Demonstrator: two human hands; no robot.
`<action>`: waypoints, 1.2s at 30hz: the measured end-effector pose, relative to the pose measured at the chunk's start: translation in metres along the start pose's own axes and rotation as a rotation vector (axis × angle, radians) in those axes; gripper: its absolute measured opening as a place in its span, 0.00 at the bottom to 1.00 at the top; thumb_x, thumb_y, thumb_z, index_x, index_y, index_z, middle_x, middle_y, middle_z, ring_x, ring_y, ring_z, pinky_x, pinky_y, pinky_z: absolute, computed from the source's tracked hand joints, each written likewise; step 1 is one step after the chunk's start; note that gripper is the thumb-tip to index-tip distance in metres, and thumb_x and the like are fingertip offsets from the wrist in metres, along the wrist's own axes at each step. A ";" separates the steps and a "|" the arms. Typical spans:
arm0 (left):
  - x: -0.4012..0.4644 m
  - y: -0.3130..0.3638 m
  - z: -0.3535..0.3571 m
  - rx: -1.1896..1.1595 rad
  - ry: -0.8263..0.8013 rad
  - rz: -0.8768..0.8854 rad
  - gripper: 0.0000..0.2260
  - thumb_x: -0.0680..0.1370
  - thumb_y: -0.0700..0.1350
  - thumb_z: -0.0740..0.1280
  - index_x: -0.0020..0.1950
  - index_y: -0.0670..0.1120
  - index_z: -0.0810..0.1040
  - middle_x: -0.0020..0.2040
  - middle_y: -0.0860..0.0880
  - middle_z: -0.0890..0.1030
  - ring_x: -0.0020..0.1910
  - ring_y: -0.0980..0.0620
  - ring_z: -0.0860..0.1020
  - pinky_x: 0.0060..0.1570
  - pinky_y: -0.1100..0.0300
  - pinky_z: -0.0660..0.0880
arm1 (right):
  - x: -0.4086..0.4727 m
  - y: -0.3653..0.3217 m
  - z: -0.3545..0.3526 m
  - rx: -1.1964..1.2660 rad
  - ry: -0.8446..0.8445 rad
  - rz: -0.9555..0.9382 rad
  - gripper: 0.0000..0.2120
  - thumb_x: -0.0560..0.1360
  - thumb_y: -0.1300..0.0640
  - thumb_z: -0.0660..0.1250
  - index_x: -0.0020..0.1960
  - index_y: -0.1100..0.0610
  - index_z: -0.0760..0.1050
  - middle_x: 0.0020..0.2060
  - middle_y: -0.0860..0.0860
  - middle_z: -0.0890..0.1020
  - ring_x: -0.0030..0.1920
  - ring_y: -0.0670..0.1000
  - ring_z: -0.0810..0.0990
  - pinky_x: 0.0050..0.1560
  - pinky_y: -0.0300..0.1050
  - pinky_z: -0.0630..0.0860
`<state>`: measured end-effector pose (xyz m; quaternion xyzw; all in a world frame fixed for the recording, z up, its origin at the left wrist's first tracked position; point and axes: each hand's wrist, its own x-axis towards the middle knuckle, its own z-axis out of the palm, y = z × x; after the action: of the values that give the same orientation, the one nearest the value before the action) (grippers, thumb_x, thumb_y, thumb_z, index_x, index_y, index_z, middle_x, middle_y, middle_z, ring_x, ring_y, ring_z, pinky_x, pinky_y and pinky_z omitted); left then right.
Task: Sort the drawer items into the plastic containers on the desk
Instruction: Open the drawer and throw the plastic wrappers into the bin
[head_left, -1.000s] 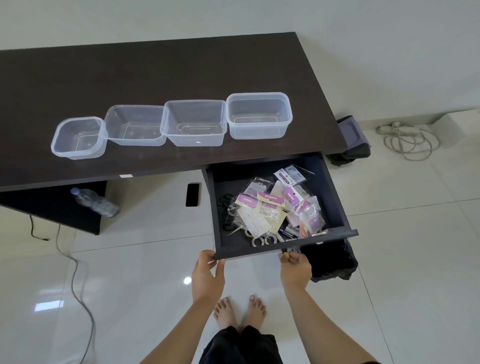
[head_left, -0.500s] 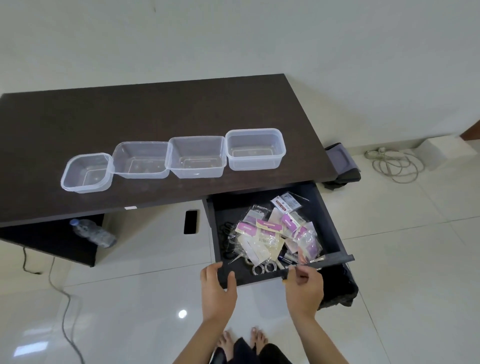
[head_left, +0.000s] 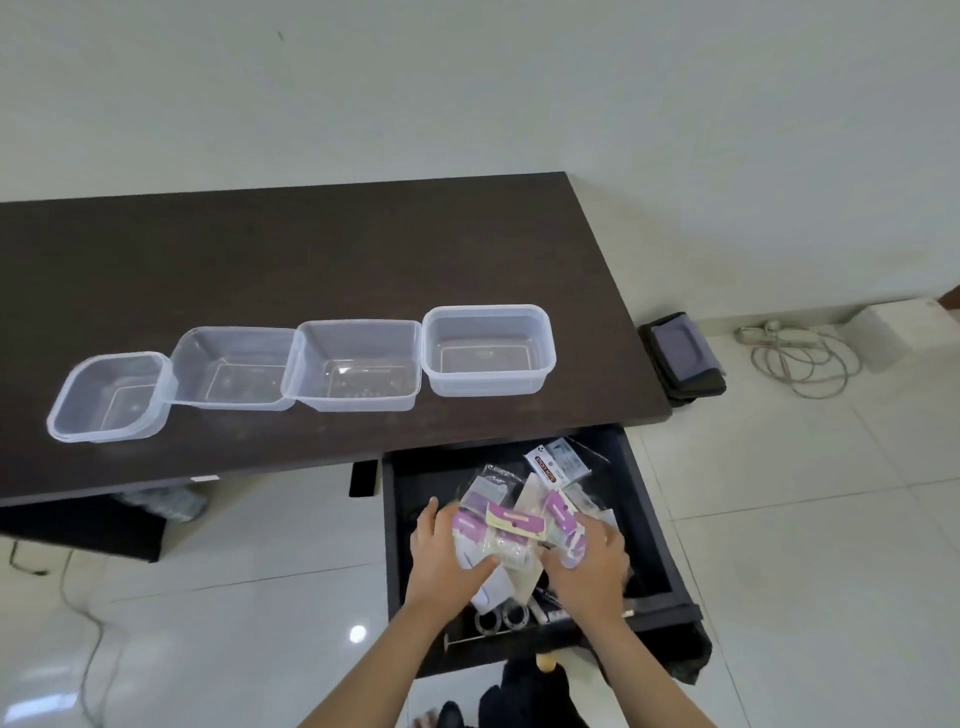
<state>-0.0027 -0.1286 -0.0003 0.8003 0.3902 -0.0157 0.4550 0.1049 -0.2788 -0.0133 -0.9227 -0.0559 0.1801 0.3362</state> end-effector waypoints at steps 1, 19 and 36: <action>0.008 0.002 0.002 0.050 -0.045 -0.017 0.40 0.67 0.55 0.75 0.73 0.53 0.58 0.77 0.50 0.50 0.76 0.47 0.50 0.71 0.51 0.59 | 0.010 0.001 0.000 -0.039 -0.050 0.014 0.34 0.65 0.46 0.76 0.67 0.52 0.67 0.67 0.57 0.66 0.67 0.61 0.64 0.62 0.58 0.69; 0.060 -0.006 0.029 0.529 -0.350 -0.172 0.39 0.65 0.53 0.76 0.73 0.59 0.61 0.75 0.52 0.58 0.74 0.46 0.55 0.70 0.50 0.63 | 0.103 0.034 0.003 -0.452 -0.537 -0.199 0.44 0.64 0.49 0.77 0.71 0.33 0.56 0.73 0.43 0.54 0.67 0.56 0.58 0.57 0.53 0.75; 0.026 -0.002 0.016 0.229 -0.021 -0.183 0.08 0.77 0.50 0.64 0.54 0.53 0.79 0.43 0.54 0.82 0.40 0.53 0.78 0.35 0.58 0.74 | 0.084 0.048 -0.007 -0.189 -0.174 -0.351 0.16 0.65 0.54 0.76 0.53 0.48 0.82 0.51 0.49 0.77 0.53 0.53 0.69 0.42 0.39 0.68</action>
<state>0.0192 -0.1240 -0.0206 0.8079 0.4524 -0.1098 0.3614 0.1843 -0.3009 -0.0642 -0.9073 -0.2613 0.1915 0.2681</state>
